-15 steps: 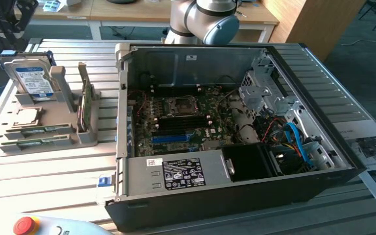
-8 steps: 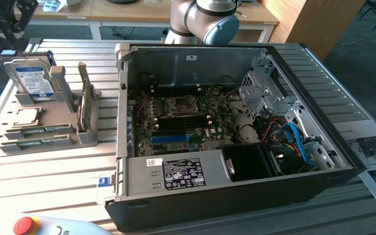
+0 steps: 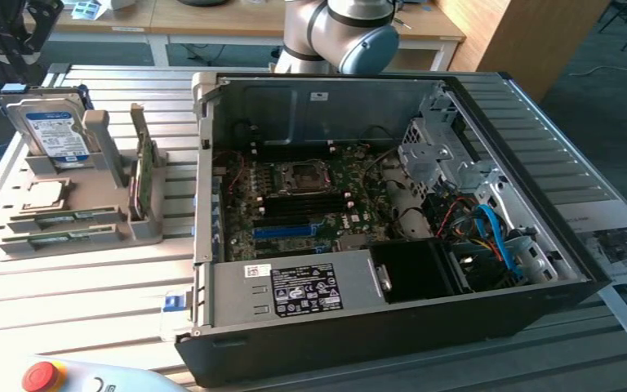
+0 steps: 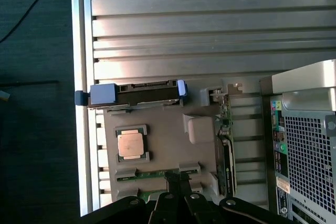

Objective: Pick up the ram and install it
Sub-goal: 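Pick up the ram and move it above insertion slot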

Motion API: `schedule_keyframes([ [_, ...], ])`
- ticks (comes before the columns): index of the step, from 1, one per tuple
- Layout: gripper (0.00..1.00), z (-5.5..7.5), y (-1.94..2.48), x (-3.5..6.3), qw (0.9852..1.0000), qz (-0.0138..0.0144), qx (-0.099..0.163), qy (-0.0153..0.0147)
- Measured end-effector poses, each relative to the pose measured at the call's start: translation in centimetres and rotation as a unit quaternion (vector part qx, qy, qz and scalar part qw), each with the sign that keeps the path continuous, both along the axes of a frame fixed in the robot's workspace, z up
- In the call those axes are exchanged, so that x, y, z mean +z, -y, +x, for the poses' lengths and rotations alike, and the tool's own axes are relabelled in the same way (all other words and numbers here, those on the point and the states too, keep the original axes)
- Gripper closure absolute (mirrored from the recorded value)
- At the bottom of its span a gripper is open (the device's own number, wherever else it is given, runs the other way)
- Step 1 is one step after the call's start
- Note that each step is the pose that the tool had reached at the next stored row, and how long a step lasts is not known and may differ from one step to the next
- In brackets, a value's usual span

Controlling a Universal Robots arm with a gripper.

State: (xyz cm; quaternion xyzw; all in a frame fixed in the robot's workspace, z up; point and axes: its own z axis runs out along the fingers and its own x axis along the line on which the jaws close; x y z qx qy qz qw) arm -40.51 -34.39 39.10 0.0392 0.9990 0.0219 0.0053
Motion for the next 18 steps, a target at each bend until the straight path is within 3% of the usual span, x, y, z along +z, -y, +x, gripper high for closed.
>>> schedule_keyframes([
  [4, 0.89, 0.0, 0.02, 0.0, 1.0, 0.0, 0.0, 0.0],
  [10, 0.89, -0.1, 0.54, 0.0, 1.0, 0.0, 0.0, 0.0],
  [18, 0.89, -0.2, 2.01, 0.0, 1.0, 0.0, 0.0, 0.0],
])
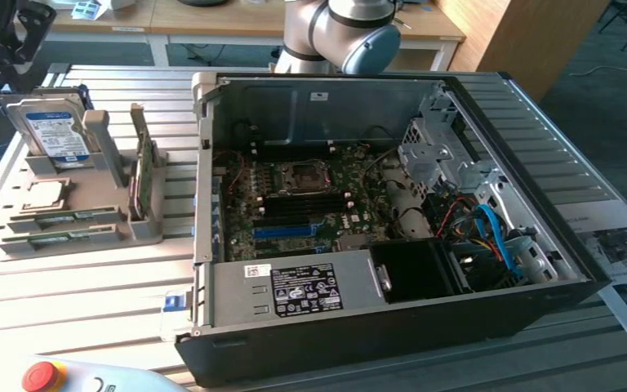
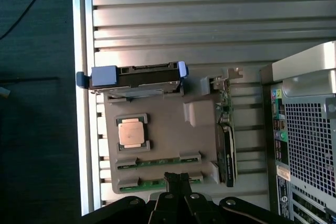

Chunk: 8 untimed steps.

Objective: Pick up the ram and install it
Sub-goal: 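Pick up the ram and move it above insertion slot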

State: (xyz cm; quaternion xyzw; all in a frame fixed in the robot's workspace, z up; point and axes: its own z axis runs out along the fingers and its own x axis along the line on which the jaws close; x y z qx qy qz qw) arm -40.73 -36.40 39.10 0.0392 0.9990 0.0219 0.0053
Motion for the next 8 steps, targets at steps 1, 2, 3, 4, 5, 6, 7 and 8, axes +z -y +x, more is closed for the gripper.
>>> schedule_keyframes([
  [1, 0.89, 0.0, 0.18, 0.0, 1.0, 0.0, 0.0, 0.0],
  [2, 0.89, -0.1, 0.37, 0.0, 1.0, 0.0, 0.0, 0.0],
  [3, 0.89, -0.1, 0.57, 0.0, 1.0, 0.0, 0.0, 0.0],
  [4, 0.89, -0.1, 0.73, 0.0, 1.0, 0.0, 0.0, 0.0],
  [5, 0.89, -0.1, 0.87, 0.0, 1.0, 0.0, 0.0, 0.0],
  [6, 0.89, -0.2, 1.01, 0.0, 1.0, 0.0, 0.0, -0.0001],
  [7, 0.89, -0.2, 1.14, 0.0, 1.0, 0.0, 0.0, 0.0],
  [8, 0.89, -0.2, 1.27, 0.0, 1.0, 0.0, 0.0, 0.0],
])
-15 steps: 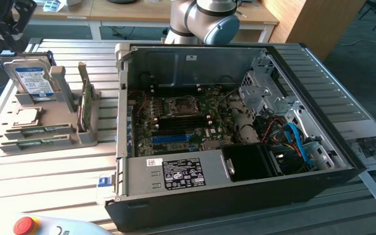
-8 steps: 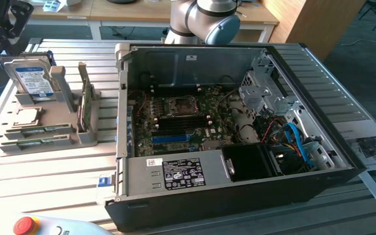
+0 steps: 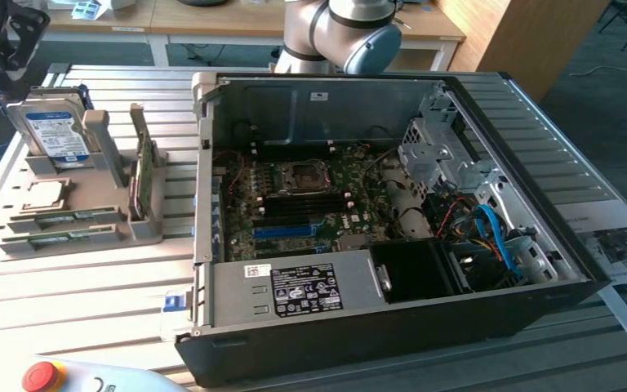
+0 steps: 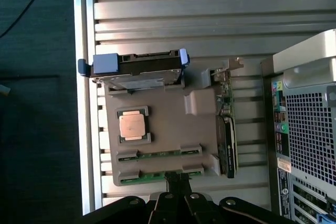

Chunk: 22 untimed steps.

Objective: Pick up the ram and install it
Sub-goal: 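Pick up the ram and move it above insertion slot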

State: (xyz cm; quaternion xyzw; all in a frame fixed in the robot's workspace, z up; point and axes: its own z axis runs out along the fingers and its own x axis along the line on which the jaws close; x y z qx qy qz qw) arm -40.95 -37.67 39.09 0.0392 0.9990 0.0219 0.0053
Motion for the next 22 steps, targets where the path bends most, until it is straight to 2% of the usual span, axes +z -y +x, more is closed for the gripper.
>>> schedule_keyframes([
  [8, 0.89, -0.13, 0.65, 0.01, 1.0, 0.0, 0.0, -0.0001],
  [22, 0.89, -0.12, 0.65, 0.01, 1.0, 0.0, 0.0, 0.0],
])
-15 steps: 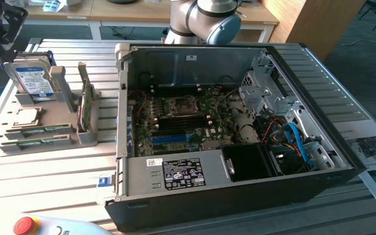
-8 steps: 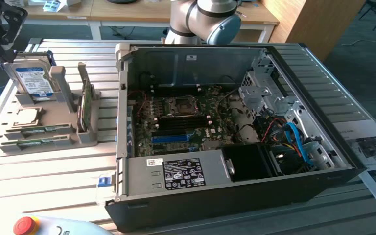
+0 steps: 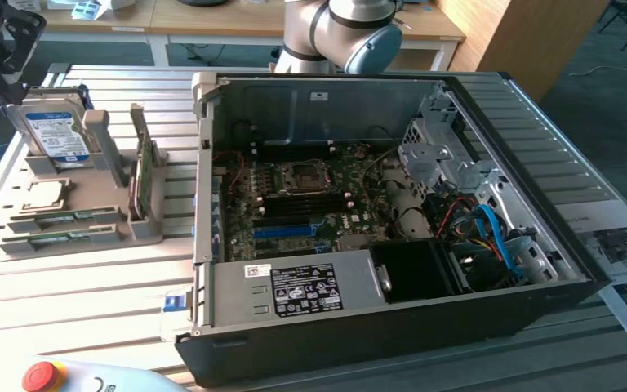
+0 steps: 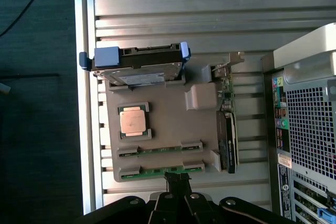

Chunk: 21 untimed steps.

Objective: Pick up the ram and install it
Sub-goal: 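Pick up the ram and move it above insertion slot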

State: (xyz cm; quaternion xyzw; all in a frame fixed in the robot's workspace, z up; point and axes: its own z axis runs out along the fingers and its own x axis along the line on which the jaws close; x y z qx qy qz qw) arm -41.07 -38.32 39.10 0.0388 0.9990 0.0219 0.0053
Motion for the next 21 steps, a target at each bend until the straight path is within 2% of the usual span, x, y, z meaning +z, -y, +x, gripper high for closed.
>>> schedule_keyframes([
  [7, 0.89, 0.0, 0.0, 0.0, 0.9999, 0.0, 0.012, 0.0],
  [12, 0.89, 0.0, 0.0, 0.0, 0.9995, 0.0, 0.033, 0.0],
  [17, 0.89, 0.0, 0.0, 0.0, 0.9982, 0.0, 0.061, 0.0],
  [21, 0.89, 0.0, 0.0, 0.0, 0.9966, 0.0, 0.083, 0.0],
])
